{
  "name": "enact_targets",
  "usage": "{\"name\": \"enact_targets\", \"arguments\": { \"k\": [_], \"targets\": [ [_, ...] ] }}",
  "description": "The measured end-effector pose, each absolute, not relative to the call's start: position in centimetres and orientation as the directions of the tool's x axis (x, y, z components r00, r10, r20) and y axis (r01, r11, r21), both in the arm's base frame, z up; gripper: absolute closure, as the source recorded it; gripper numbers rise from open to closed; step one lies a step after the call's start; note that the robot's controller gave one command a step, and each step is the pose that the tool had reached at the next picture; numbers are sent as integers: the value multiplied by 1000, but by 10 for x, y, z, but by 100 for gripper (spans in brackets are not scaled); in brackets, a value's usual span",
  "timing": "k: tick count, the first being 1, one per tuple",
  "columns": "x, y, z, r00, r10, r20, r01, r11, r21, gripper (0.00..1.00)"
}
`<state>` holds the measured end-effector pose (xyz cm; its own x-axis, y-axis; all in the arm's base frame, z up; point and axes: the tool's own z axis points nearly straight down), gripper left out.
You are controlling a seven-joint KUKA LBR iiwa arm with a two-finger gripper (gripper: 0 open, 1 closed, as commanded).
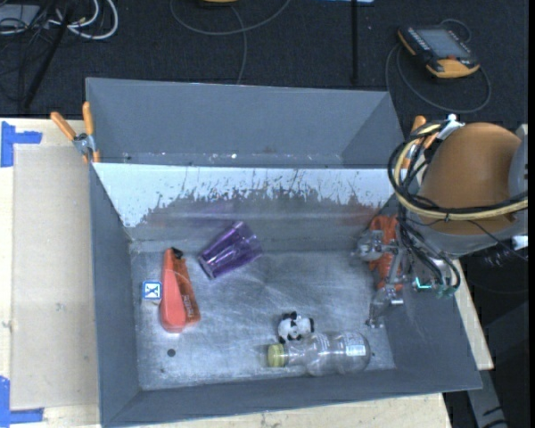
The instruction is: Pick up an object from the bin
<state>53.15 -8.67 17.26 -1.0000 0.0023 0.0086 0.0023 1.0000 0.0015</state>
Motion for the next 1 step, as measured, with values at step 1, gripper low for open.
{"name": "enact_targets", "arguments": {
  "k": [1],
  "targets": [
    [533,-87,176,-1000,0,1,0,1000,1,0]
  ]
}}
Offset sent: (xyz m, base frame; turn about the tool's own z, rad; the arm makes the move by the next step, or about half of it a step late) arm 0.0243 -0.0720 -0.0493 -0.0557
